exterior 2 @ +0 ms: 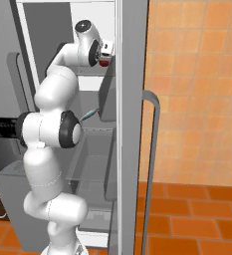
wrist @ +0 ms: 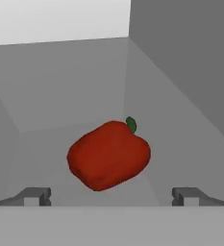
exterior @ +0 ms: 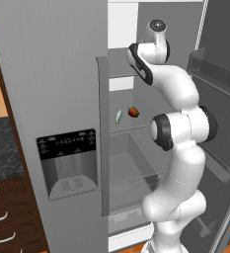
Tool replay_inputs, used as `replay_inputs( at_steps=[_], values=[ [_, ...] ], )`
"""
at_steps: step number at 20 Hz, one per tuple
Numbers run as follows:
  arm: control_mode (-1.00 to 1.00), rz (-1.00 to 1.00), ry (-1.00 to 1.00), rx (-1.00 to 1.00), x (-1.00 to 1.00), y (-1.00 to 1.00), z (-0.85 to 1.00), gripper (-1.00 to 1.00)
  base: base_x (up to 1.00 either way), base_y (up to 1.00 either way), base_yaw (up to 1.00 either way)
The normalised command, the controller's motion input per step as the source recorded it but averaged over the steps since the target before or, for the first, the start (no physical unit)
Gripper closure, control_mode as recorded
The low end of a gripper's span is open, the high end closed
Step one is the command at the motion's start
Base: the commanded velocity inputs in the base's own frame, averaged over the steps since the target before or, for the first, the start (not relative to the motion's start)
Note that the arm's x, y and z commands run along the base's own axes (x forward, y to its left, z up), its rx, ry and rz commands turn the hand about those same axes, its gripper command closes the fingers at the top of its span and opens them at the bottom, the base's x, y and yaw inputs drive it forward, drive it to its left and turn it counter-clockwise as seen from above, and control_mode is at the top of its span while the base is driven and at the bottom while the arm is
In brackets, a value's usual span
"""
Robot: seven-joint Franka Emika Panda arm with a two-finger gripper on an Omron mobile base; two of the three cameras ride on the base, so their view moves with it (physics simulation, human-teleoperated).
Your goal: Place one bell pepper and one fish in each tupperware on the nearby counter, to pack two identical lunches.
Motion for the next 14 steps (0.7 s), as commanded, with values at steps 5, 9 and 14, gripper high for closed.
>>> replay_inputs(
  at_steps=[5, 9, 14],
  values=[
    [-1.0, 0.0, 0.0, 0.0, 0.49, 0.0, 0.0, -1.0, 0.0, 0.0, 0.0],
    [-1.0, 0.0, 0.0, 0.0, 0.26, 0.0, -0.01, -1.0, 0.0, 0.0, 0.0],
    [-1.0, 0.0, 0.03, 0.0, 0.19, -0.03, -0.13, -1.0, 0.0, 0.0, 0.0]
  ],
)
